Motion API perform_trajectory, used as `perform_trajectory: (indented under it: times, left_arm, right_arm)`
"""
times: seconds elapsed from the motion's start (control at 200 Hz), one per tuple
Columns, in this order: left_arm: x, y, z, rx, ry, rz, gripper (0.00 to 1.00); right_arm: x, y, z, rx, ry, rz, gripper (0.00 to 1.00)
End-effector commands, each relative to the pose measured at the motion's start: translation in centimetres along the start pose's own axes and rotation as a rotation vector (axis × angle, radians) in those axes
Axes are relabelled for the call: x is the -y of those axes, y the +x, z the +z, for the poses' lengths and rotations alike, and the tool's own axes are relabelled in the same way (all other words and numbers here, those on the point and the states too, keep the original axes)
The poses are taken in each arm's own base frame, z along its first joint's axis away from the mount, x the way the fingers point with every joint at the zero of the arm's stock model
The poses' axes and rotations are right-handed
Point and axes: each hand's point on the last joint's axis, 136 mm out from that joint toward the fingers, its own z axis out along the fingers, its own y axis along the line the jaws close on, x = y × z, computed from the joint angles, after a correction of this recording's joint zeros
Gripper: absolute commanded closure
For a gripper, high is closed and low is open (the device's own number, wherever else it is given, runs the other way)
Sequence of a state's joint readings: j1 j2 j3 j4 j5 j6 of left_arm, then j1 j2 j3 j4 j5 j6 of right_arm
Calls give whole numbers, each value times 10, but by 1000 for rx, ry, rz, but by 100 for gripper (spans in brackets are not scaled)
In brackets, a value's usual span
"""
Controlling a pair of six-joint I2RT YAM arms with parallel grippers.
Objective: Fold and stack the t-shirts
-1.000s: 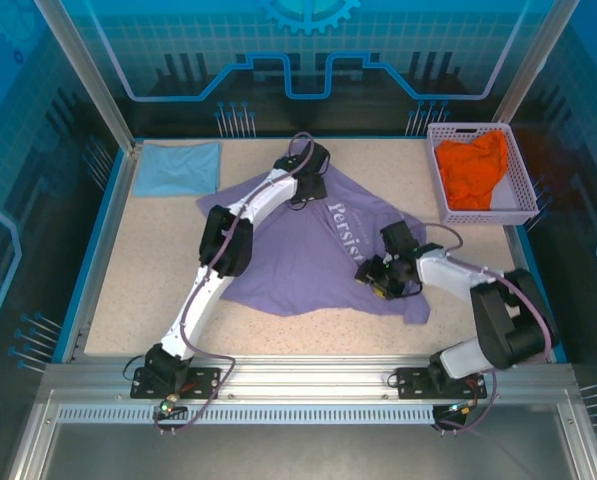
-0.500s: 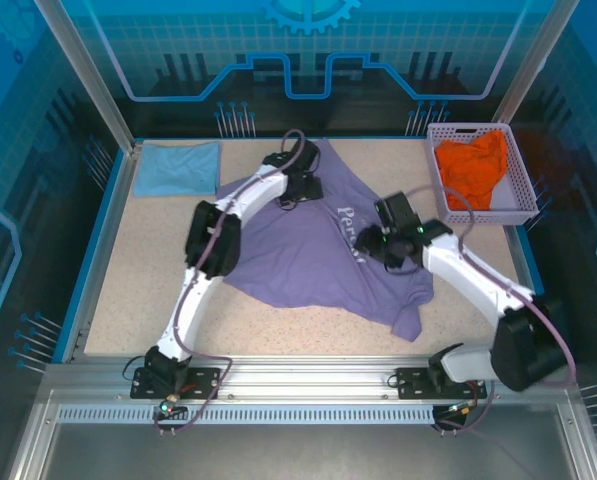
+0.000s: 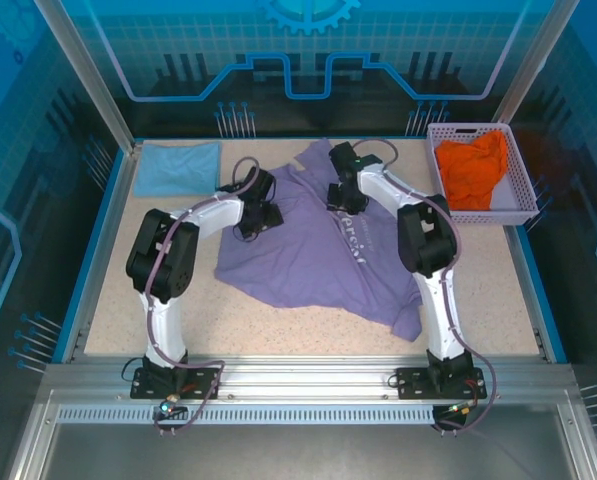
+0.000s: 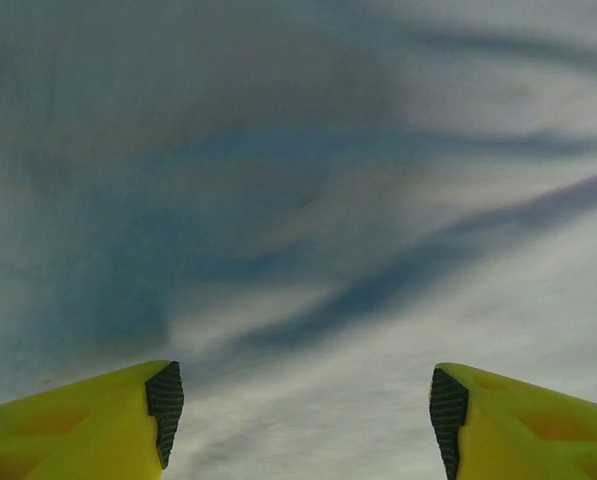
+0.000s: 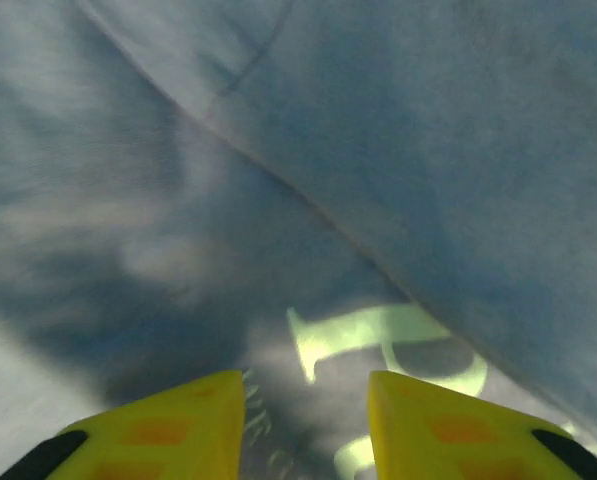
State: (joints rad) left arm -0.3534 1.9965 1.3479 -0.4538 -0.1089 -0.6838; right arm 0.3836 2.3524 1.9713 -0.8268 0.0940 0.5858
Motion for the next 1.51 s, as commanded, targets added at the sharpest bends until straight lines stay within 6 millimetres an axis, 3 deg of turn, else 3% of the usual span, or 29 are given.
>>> perform_trajectory:
  times: [0.0,0.14,0.36,0.485,0.69,0.85,0.935,1.005,1.06,1.201,1.501]
  left_arm:
    - [-18,10,10,-2,-47,-39,31]
    - [-51,25,17,-13,-157,-66,31]
    - [-98,35,21,-19,-246,-103,30]
    - [-101,40,25,-36,-233,-115,30]
    - [-101,39,25,-38,-242,-128,30]
    - [-101,36,20,-28,-239,-131,30]
    - [-98,31,13,-10,-229,-117,27]
    - [-94,26,5,8,-216,-110,25]
    - [-89,23,2,11,-195,-113,24]
    - [-83,26,0,-8,-162,-128,24]
    - [-92,29,2,-11,-170,-151,23]
  right_arm:
    - [19,-1,7,-60,71,-47,58]
    - [47,-16,16,-69,77,31,58]
    - [90,-38,15,-58,71,144,54]
    - [112,-52,9,-31,94,185,52]
    - [124,-80,-18,64,92,204,39]
    - [144,-95,-23,76,110,237,39]
    - [131,-98,-34,87,59,193,40]
    - [105,-100,-39,120,-7,96,38]
    - [85,-98,-38,125,-37,18,36]
    - [58,-88,-23,101,-5,-142,34]
    - [31,-77,-5,95,43,-319,37]
